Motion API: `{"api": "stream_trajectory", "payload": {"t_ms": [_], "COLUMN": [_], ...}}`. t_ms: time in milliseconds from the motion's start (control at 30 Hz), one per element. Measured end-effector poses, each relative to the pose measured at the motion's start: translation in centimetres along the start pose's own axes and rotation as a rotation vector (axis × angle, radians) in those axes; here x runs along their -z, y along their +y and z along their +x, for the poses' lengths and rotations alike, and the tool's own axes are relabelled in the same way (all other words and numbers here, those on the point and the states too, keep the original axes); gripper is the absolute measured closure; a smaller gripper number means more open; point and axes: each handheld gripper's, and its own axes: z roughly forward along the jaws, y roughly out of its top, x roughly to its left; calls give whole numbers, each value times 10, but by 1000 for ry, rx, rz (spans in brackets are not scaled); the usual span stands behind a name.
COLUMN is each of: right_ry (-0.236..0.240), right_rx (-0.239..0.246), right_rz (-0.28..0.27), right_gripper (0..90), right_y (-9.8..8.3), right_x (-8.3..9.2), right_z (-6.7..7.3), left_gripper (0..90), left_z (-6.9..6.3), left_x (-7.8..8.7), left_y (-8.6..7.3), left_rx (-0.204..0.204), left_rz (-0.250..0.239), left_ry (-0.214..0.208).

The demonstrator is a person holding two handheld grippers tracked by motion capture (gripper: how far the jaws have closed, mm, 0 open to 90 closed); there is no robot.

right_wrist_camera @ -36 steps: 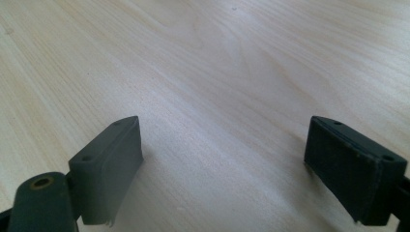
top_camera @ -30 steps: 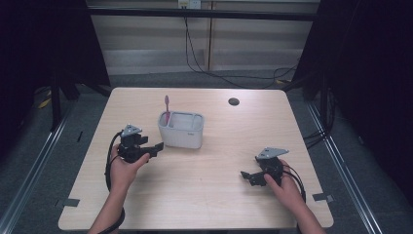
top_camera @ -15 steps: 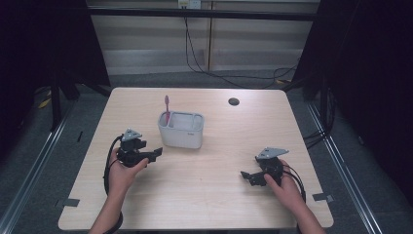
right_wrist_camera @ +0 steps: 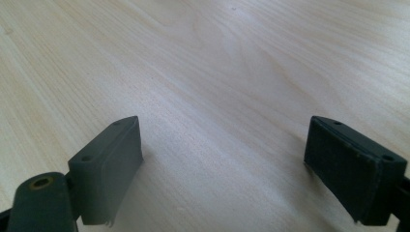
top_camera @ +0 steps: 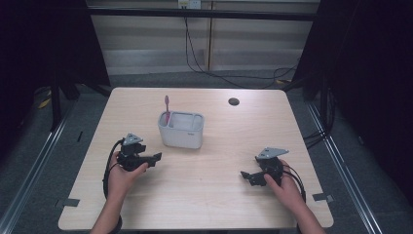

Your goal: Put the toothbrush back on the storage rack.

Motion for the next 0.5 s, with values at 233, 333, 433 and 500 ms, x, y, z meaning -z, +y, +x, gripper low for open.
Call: {"api": "stream_trajectory", "payload": {"t_ms": [233, 333, 433, 500], "right_ry": [0, -1, 0, 0], "right_rx": [1, 1, 1, 0], "right_rz": [0, 0, 0, 0], "right_gripper": [128, 128, 128, 128], "right_y": [0, 0, 0, 0], "right_x": [0, 0, 0, 0], "right_z": [0, 0, 0, 0], "left_gripper": [247, 247, 247, 247], "left_z": [2, 3, 4, 4], "left_x": [-2, -2, -2, -2], "left_y": [-6, -8, -9, -10], "left_rx": [-12, -10, -35, -36], "left_rz": [21, 23, 39, 42], "left_ry": [24, 32, 45, 44]}}
